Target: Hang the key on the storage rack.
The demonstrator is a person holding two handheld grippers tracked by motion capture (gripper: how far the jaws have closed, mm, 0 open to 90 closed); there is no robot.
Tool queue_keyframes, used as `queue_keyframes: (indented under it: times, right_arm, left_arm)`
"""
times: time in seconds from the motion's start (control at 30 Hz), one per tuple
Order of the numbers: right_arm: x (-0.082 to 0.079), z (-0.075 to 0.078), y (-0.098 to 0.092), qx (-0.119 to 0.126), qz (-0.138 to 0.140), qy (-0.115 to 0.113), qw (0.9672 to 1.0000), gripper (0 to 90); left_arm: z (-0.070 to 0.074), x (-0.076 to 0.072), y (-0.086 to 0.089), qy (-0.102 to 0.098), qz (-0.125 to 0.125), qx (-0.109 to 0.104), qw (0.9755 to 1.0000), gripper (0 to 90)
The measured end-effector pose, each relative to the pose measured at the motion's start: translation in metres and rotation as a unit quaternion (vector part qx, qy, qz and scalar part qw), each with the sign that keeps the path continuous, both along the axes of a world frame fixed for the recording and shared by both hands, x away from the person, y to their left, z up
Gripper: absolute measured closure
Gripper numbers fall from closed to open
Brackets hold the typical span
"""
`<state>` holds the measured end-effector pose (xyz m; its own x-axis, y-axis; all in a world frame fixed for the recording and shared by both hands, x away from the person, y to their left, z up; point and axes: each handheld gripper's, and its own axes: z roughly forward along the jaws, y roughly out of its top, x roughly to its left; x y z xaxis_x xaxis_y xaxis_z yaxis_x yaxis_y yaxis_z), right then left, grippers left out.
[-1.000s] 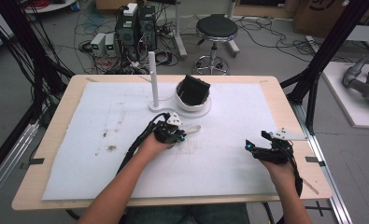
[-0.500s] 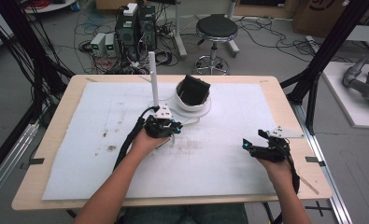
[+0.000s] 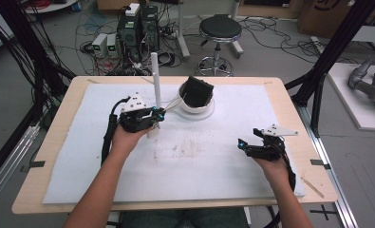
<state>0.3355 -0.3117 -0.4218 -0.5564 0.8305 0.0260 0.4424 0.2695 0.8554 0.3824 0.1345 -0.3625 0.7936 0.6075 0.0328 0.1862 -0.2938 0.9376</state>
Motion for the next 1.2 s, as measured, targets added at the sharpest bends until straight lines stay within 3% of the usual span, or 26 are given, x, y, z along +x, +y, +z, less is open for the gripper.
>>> queue_keyframes:
  times: [0.13,0.43,0.83,1.2]
  right_arm:
    - [0.003,0.0,0.003,0.002,0.004,0.0,1.0,20.0]
    - [0.009,0.0,0.013,0.006,0.015,0.003,0.9999,20.0]
    - [0.011,-0.001,0.014,0.008,0.018,0.007,0.9998,20.0]
    - [0.011,-0.001,0.014,0.008,0.018,0.006,0.9998,20.0]
  left_arm:
    - [0.009,-0.004,0.009,-0.01,0.015,-0.011,0.9998,81.4]
    - [0.028,-0.007,0.02,-0.032,0.04,-0.004,0.9987,81.3]
    - [0.066,0.006,0.033,-0.06,0.083,0.005,0.9948,81.3]
    - [0.077,0.022,0.035,-0.061,0.108,0.023,0.992,81.4]
